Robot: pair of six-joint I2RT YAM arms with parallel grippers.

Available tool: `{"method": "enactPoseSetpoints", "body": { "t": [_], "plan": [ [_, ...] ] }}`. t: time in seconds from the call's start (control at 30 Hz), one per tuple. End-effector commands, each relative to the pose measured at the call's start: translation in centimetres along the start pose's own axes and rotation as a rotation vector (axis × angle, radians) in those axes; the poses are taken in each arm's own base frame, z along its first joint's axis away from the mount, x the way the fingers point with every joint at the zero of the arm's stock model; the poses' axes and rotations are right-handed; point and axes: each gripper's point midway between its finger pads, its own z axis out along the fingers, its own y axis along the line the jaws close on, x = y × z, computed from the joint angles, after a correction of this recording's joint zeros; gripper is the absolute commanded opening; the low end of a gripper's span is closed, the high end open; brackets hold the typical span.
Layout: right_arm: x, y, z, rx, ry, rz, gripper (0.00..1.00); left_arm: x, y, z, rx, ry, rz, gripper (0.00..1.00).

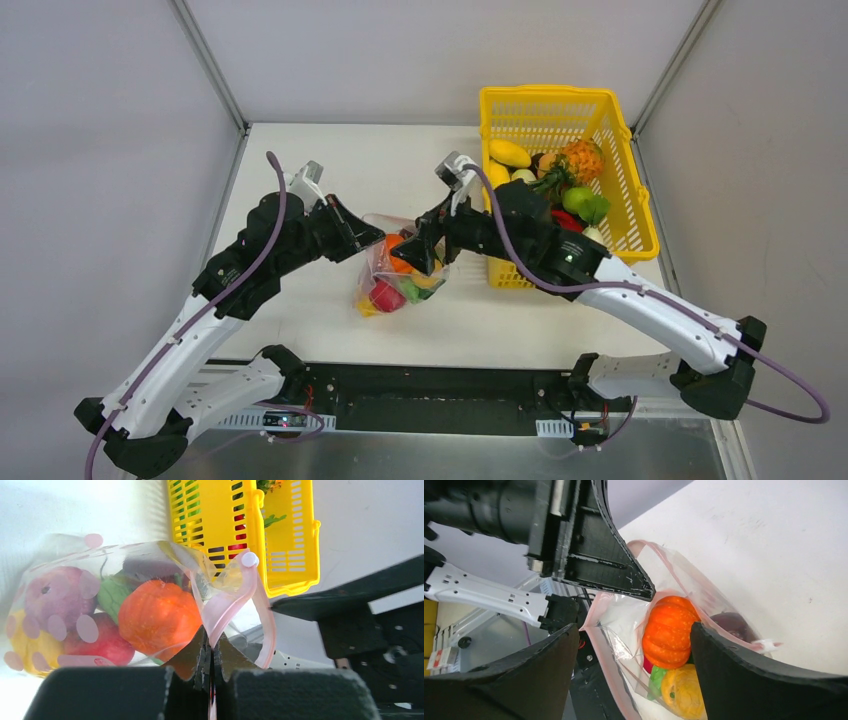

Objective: Place the food in the zip-top bag and seal the zipper
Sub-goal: Place the fake vegetable in the zipper food storage bag.

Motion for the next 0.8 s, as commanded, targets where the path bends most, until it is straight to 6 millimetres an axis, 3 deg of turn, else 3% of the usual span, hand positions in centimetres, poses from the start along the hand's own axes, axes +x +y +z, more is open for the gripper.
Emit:
{"method": "enactPoseSetpoints", "body": {
  "t": [0.0,0.1,0.37,0.53,0.63,0.77],
  "plan": [
    [-4.7,-0.1,-3.9,0.073,-0.193,-0.001,0.81,-1.1,-1.8,-0.3,0.083,-0.045,0.026,0.00],
    [-4.6,-3.6,-5.2,0.242,-0.228,0.014,0.74,-0.8,-1.7,-0.4,0.086,-0.030,0.072,0.00],
    [-1.4,-9.1,-6.9,0.277,-0.150,0.032,0.64,0.0,-1.4,-2.3,0.079,0.051,0.309,0.00],
    [1.5,-7.8,-7.3,0.086,-0.094,-0.094,0.65,1.3,-1.2,-4.3,0.078,0.174,0.461,0.00],
    [4.2,-5.3,-7.6,-0.101,-0.084,-0.235,0.69,2.2,-1.2,-5.1,0.101,0.244,0.526,0.00],
    [5.6,-4.0,-7.8,-0.212,-0.129,-0.365,0.72,4.1,-2.4,-5.8,0.212,0.364,0.574,0.00]
  ]
}}
